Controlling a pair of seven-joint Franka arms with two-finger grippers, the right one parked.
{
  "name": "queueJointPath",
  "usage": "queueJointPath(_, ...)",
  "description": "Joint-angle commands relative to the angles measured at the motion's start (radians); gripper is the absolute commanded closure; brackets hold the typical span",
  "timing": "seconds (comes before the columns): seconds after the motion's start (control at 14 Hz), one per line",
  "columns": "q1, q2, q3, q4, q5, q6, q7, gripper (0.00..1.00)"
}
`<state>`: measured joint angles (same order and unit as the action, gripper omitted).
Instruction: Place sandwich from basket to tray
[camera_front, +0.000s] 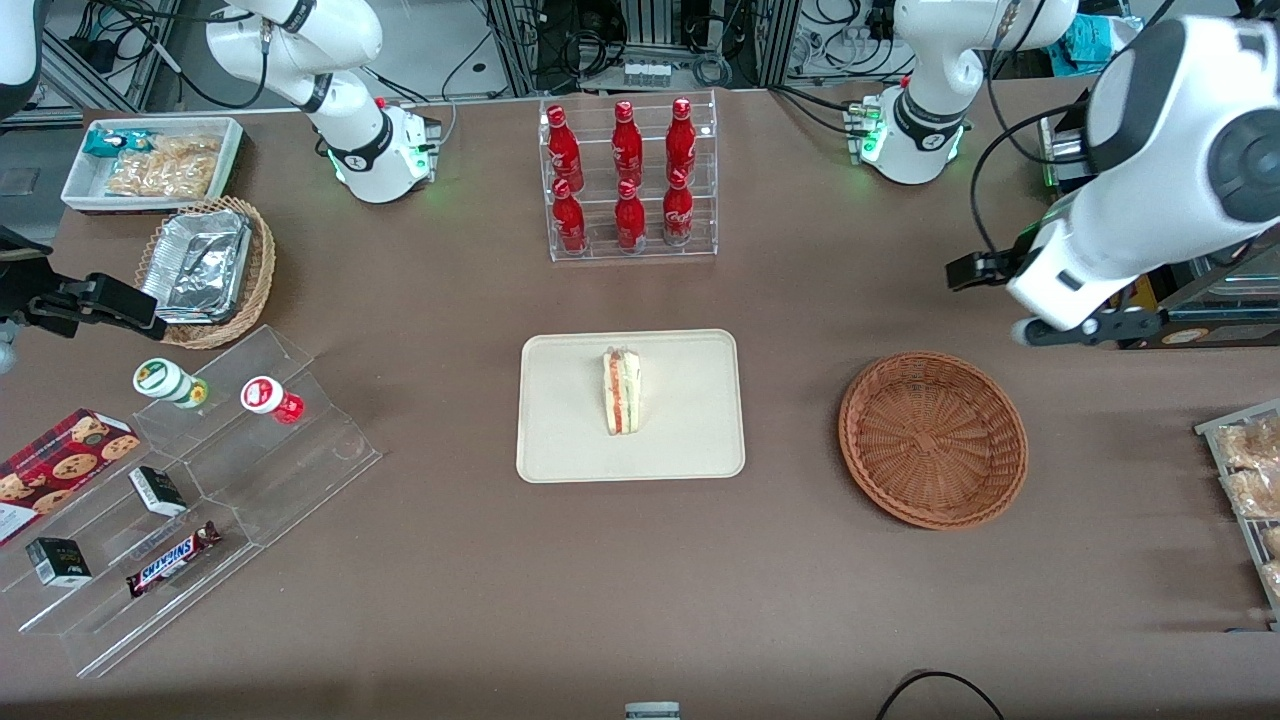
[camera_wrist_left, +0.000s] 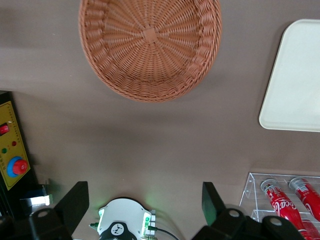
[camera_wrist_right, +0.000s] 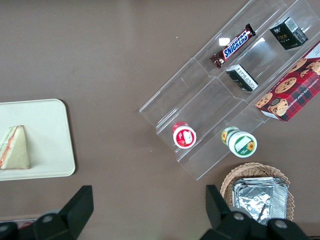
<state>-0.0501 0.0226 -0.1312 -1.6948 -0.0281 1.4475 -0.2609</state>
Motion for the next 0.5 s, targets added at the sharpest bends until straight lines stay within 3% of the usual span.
queueJointPath(0.0,0.074,-0.049,-0.042,-0.011,-0.004,-0.003,0.014,0.00)
queueJointPath(0.21,0.091,-0.041,-0.015,0.046,-0.001,0.007,0.147,0.00)
queueJointPath(0.43,0.084,-0.038,0.053,0.075,0.004,0.049,0.164,0.00)
